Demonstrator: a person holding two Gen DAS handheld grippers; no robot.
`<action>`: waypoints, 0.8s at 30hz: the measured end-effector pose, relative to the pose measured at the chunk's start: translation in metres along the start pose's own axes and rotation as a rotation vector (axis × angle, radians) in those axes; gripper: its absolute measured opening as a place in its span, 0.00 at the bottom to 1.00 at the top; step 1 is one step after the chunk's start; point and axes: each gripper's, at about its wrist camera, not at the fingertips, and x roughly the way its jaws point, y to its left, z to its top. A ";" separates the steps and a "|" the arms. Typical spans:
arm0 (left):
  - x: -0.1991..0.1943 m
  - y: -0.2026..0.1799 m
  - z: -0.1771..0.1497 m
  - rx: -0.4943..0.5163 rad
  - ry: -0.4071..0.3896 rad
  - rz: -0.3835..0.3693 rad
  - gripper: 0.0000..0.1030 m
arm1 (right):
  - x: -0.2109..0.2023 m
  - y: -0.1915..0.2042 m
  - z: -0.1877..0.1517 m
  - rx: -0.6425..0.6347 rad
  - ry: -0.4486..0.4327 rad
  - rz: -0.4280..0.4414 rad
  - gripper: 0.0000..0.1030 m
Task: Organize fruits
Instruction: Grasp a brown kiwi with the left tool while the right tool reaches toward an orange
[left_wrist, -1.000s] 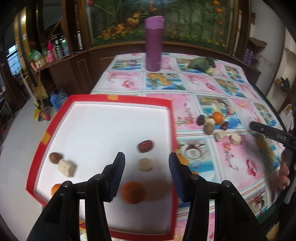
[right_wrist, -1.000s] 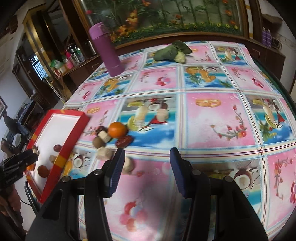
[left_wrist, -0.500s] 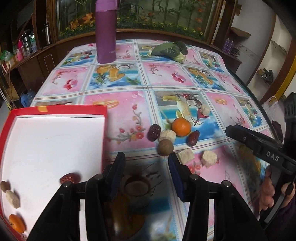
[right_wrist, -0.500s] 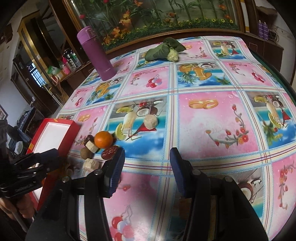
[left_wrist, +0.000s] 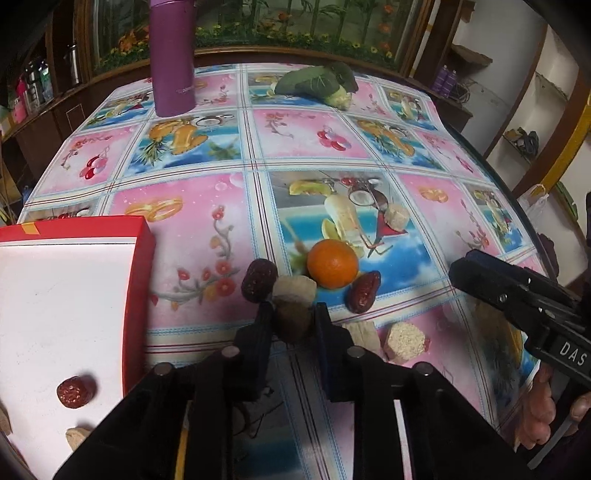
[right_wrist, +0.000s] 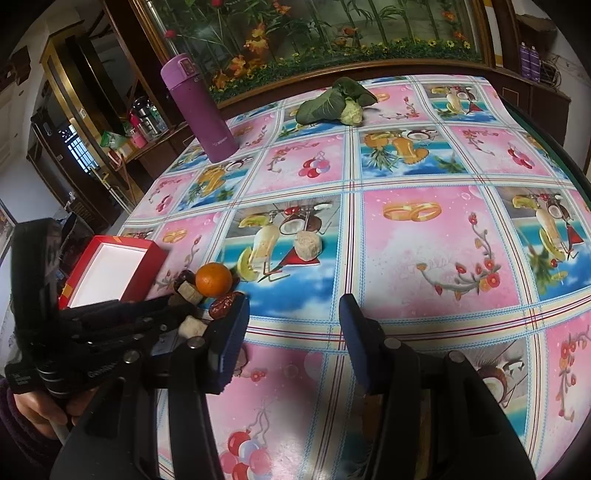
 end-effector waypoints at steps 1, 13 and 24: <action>-0.001 0.000 -0.001 0.002 0.000 -0.005 0.20 | 0.000 0.001 0.000 -0.001 0.000 0.004 0.51; -0.048 0.016 -0.014 -0.013 -0.090 0.074 0.20 | 0.030 0.051 0.020 -0.115 0.029 0.078 0.51; -0.083 0.057 -0.018 -0.094 -0.163 0.140 0.20 | 0.069 0.071 0.022 -0.135 0.114 0.059 0.38</action>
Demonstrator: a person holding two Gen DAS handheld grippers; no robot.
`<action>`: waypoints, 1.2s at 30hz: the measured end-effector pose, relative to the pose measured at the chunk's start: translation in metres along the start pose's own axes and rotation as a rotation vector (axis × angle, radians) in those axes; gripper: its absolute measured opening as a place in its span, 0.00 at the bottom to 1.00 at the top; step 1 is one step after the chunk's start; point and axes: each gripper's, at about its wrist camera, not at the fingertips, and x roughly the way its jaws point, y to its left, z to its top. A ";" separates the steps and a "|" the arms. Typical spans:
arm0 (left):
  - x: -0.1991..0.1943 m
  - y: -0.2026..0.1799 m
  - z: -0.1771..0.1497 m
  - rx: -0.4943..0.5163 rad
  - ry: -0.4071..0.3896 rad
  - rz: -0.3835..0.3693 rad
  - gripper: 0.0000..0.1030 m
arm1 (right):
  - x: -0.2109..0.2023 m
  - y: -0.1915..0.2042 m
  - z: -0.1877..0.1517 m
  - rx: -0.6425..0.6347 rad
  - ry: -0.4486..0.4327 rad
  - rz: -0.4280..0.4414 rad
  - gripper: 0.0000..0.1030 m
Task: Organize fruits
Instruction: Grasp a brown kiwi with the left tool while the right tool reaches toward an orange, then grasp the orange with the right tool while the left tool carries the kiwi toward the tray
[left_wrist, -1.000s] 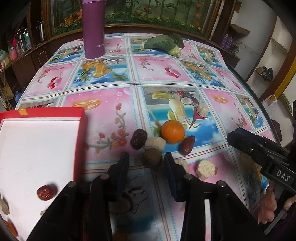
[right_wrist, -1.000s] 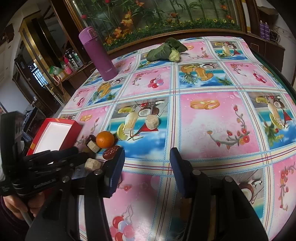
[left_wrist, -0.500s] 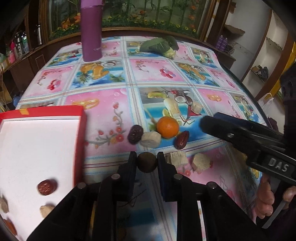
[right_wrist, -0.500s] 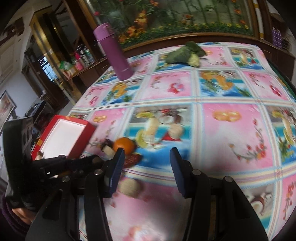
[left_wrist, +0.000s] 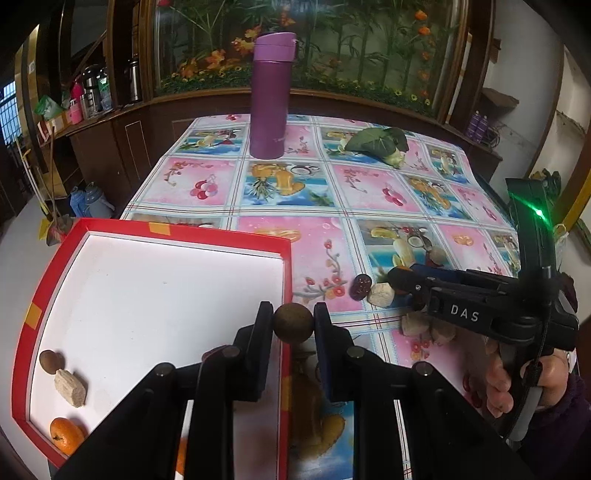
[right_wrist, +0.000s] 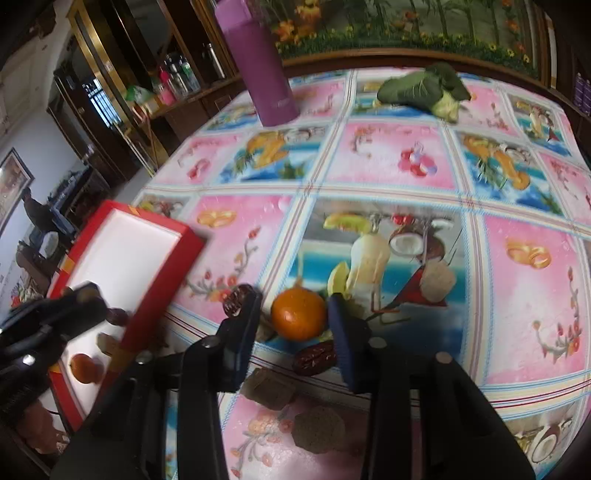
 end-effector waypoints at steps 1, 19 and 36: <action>0.000 0.001 -0.001 -0.003 0.001 -0.003 0.20 | 0.001 -0.002 0.001 0.010 0.005 0.007 0.37; -0.002 0.003 -0.004 -0.043 0.007 -0.011 0.20 | 0.011 -0.022 0.009 0.133 0.106 0.148 0.34; -0.027 0.060 -0.001 -0.087 -0.029 0.091 0.20 | -0.020 0.001 0.008 0.139 -0.021 0.208 0.31</action>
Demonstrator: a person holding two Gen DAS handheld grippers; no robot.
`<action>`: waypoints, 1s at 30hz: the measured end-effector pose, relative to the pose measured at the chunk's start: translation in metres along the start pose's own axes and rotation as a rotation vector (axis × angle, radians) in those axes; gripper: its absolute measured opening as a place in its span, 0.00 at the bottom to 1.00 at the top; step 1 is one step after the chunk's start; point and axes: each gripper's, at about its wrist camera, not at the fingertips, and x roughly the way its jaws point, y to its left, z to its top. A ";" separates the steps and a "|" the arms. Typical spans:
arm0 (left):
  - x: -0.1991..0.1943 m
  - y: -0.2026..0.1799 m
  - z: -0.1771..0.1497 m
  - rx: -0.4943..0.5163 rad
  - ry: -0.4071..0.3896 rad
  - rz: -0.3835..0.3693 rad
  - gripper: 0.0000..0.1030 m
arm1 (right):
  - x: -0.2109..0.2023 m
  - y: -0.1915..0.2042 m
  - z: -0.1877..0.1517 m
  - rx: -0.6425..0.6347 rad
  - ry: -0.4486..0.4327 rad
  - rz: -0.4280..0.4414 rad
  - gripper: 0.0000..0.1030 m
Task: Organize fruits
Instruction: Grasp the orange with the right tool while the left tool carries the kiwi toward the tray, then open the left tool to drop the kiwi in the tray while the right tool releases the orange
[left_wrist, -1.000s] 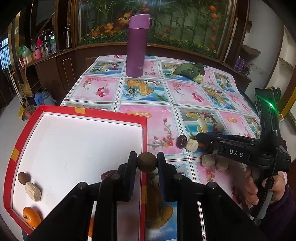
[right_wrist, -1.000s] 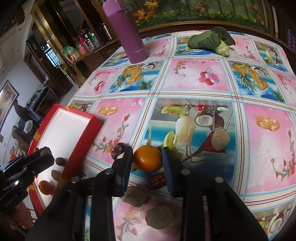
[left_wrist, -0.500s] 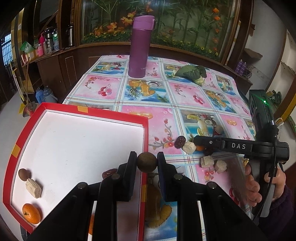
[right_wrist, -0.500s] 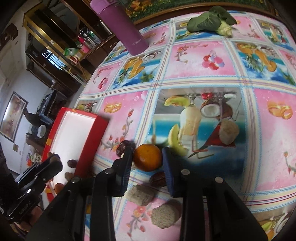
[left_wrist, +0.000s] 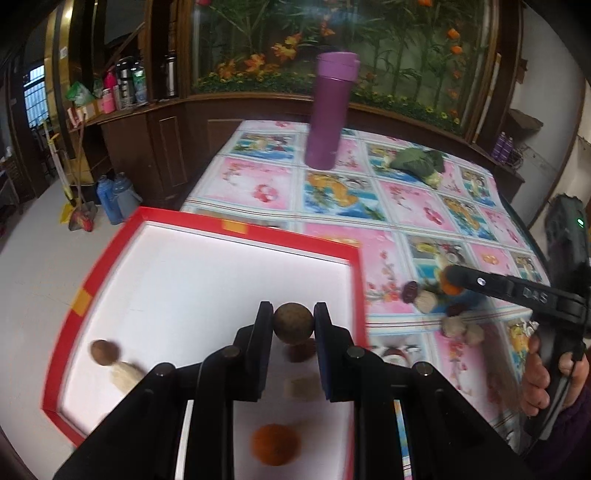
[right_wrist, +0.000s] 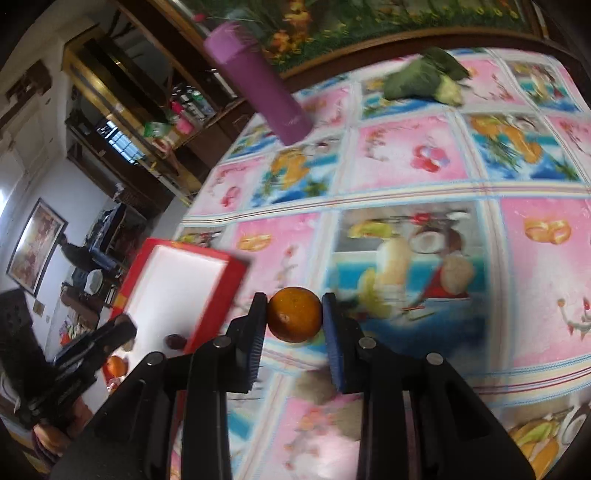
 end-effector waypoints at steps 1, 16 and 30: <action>-0.002 0.010 0.002 -0.007 -0.005 0.023 0.20 | 0.001 0.006 -0.001 -0.007 0.000 0.011 0.31; 0.003 0.100 0.001 -0.111 0.014 0.118 0.20 | 0.071 0.114 -0.006 -0.132 0.083 0.051 0.31; 0.043 0.093 0.001 -0.075 0.145 0.141 0.20 | 0.110 0.123 -0.009 -0.138 0.145 -0.038 0.31</action>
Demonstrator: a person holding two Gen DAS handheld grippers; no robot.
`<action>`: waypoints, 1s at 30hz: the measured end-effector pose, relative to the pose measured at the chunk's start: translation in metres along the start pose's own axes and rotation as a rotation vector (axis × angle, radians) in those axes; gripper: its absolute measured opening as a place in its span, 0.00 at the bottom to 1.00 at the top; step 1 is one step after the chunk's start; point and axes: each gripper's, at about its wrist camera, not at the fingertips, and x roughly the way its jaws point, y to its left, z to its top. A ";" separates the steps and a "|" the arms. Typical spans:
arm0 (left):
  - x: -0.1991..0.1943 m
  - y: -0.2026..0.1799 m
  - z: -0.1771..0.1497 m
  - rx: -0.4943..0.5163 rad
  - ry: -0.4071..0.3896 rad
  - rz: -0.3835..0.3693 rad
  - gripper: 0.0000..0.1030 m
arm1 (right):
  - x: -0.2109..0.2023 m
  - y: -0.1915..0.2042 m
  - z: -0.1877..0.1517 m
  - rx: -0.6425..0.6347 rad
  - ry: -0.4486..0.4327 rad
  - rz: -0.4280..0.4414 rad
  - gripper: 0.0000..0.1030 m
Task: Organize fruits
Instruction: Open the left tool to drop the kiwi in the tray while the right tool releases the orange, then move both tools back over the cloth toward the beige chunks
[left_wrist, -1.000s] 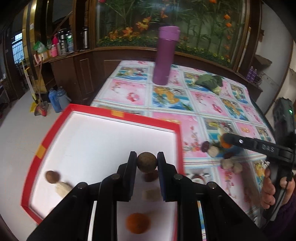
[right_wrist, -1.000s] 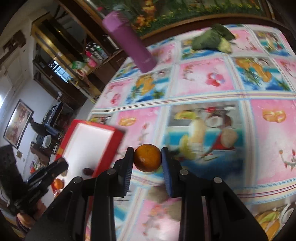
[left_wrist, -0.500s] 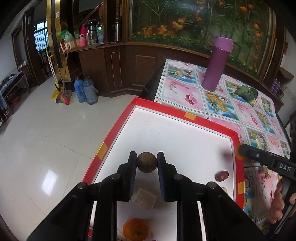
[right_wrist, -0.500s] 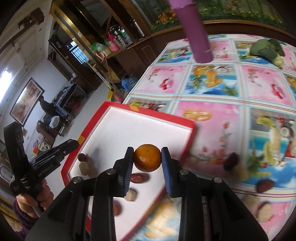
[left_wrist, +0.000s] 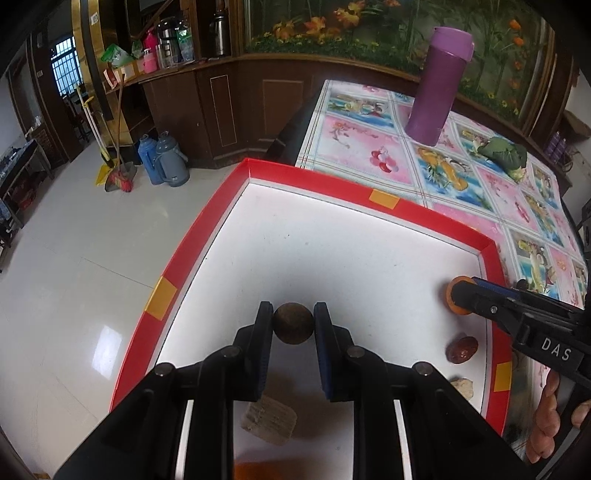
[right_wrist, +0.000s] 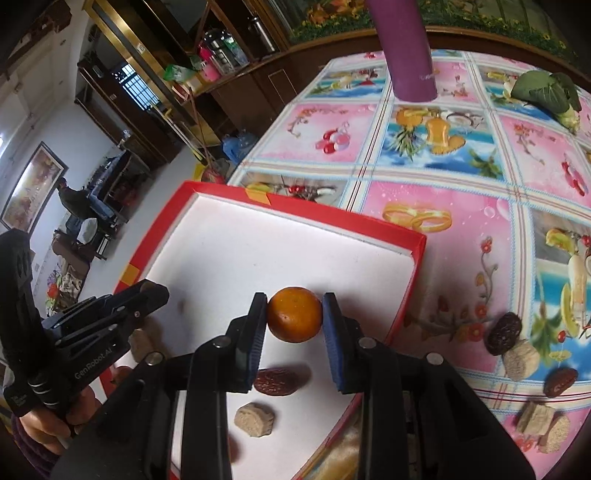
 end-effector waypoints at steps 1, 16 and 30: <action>0.000 0.000 -0.001 0.000 0.003 0.005 0.20 | 0.003 0.000 -0.001 -0.001 0.006 -0.003 0.31; -0.006 0.004 -0.007 -0.033 0.012 0.061 0.42 | -0.011 -0.003 -0.002 0.012 -0.017 0.043 0.49; -0.068 -0.086 -0.024 0.127 -0.111 -0.124 0.49 | -0.142 -0.098 -0.042 0.040 -0.238 -0.091 0.52</action>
